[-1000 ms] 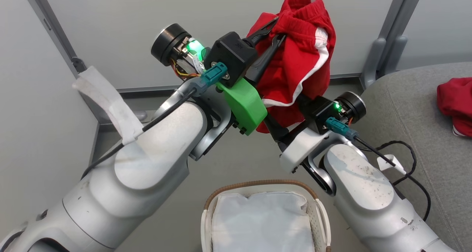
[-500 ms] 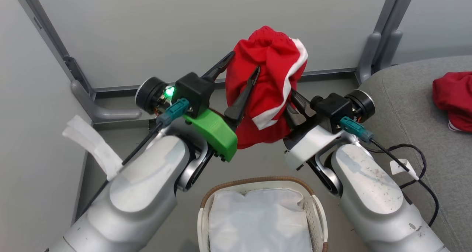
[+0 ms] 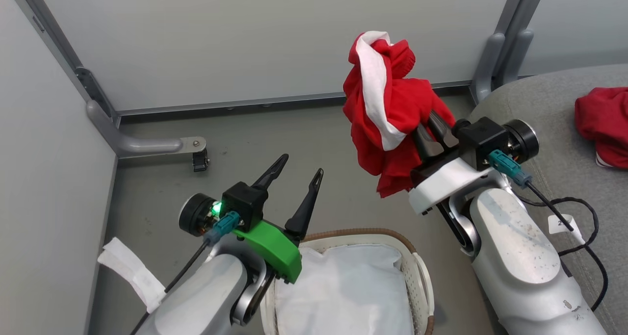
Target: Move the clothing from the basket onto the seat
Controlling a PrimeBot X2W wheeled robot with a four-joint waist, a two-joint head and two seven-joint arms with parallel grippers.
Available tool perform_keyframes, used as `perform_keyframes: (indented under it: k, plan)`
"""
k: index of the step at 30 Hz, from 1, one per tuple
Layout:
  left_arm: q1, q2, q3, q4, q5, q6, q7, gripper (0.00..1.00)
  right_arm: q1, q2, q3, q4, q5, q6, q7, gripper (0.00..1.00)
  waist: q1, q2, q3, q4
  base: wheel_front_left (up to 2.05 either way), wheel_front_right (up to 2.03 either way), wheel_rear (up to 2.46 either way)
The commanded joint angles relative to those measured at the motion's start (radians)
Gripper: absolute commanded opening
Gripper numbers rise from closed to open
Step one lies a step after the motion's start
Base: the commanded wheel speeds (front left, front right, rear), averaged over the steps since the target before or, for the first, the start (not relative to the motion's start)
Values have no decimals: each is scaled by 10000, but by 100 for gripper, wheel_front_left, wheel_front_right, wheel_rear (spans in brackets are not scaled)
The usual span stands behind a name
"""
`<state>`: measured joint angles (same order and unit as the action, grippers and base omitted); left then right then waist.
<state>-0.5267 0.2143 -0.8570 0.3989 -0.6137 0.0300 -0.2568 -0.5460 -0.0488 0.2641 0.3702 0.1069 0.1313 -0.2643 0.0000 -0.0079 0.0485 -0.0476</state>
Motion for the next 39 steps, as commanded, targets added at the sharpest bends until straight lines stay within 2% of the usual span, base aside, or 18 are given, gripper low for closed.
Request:
perform_keyframes:
  k: [1, 7, 12, 18, 25, 32, 39]
  plan:
    - [244, -20, 108, 47, 44, -18, -70, 100, 138, -31, -102, -43, -92, -11, -2, 0, 0, 79, 28, -6, 0, 0, 0]
    - [788, -163, 648, -125, 385, -119, -83, 100, 292, -34, -504, -117, -164, -11, -2, 0, 0, 79, 183, -146, 0, 0, 0]
    - [1059, -275, 1047, -340, 777, -241, -82, 100, 432, -36, -868, -217, -272, -11, -2, 0, 0, 79, 430, -634, 0, 0, 0]
    - [1076, -304, 1202, -483, 1308, -360, -76, 100, 669, -36, -1400, -393, -504, -11, -2, 0, 0, 79, 982, -1907, 0, 0, 0]
    - [724, -315, 1188, -372, 1693, -557, -77, 100, 1025, -25, -2037, -527, -466, -11, -2, 0, 0, 79, 1752, -3741, 0, 0, 0]
    - [426, -216, 985, -60, 1852, -724, -18, 100, 1249, -13, -2456, -630, -78, -11, -2, 0, 0, 79, 2375, -4946, 0, 0, 0]
    - [16, -246, 665, 204, 1973, -975, 145, 100, 1227, -14, -3094, -861, 179, -11, -2, 0, 0, 79, 2933, -5032, 0, 0, 0]
